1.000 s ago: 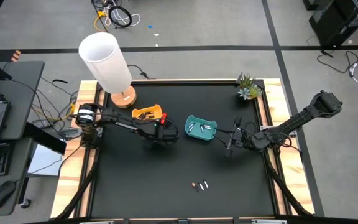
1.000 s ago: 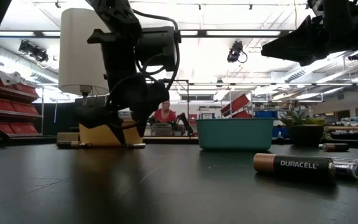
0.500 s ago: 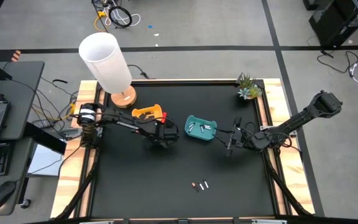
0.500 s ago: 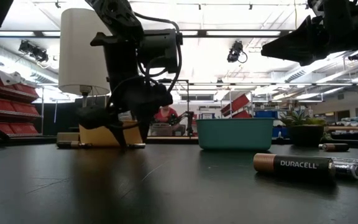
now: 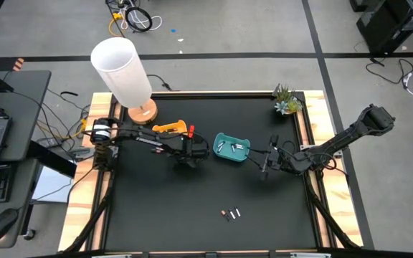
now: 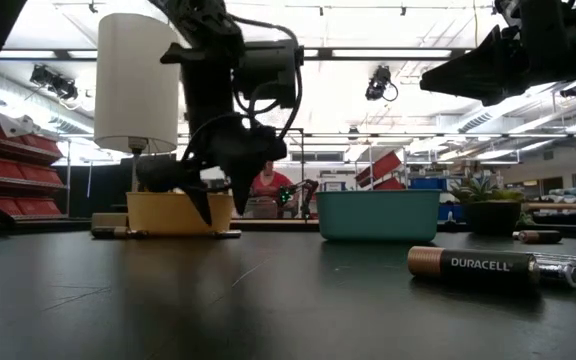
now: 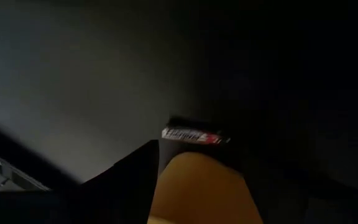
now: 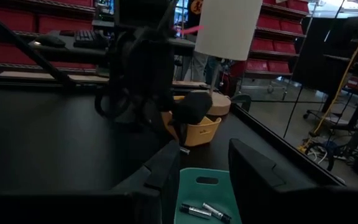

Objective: Sort batteries
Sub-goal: Put the silver battery into the blue bin

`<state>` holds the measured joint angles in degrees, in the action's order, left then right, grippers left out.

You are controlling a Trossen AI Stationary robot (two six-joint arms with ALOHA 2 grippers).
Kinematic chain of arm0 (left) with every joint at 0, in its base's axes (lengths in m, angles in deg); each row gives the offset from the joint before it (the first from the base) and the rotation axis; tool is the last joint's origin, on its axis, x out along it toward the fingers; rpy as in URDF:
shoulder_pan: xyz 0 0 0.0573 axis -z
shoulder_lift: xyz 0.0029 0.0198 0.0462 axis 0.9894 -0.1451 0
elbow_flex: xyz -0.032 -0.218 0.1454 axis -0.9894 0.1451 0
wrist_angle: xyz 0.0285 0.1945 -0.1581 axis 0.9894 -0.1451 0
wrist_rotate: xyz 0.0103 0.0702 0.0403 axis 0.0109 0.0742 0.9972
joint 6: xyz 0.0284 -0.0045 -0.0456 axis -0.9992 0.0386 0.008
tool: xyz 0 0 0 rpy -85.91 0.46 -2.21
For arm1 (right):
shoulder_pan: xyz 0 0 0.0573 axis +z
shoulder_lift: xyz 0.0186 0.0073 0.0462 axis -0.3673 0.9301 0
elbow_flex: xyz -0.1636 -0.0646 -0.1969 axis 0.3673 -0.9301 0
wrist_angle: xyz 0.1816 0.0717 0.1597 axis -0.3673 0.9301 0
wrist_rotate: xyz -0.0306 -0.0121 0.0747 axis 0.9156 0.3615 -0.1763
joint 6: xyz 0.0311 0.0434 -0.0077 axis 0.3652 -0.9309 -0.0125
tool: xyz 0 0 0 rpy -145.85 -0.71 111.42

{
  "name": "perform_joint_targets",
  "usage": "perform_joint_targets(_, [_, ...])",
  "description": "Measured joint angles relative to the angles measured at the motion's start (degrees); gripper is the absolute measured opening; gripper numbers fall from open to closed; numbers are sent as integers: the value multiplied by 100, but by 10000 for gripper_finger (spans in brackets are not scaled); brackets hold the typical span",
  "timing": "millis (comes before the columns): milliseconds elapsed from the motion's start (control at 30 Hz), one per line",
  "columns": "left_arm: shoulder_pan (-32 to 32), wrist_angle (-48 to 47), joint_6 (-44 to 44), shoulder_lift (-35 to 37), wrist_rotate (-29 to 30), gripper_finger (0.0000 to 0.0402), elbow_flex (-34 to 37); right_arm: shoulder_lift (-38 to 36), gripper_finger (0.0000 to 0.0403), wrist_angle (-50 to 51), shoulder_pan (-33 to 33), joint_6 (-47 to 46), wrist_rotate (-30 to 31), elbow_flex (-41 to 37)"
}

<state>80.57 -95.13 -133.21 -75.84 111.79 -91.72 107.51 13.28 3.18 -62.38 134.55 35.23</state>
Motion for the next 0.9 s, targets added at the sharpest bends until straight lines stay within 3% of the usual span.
perform_joint_targets(333, [10,-238,403,1,133,240,-226,0,123,15,0,2,0,0])
perform_joint_targets(600, [197,-29,828,-431,1242,260,-228,0,123,9,0,0,0,0])
perform_joint_targets(900, [383,548,962,-605,1529,234,-280,0,123,54,0,0,0,0])
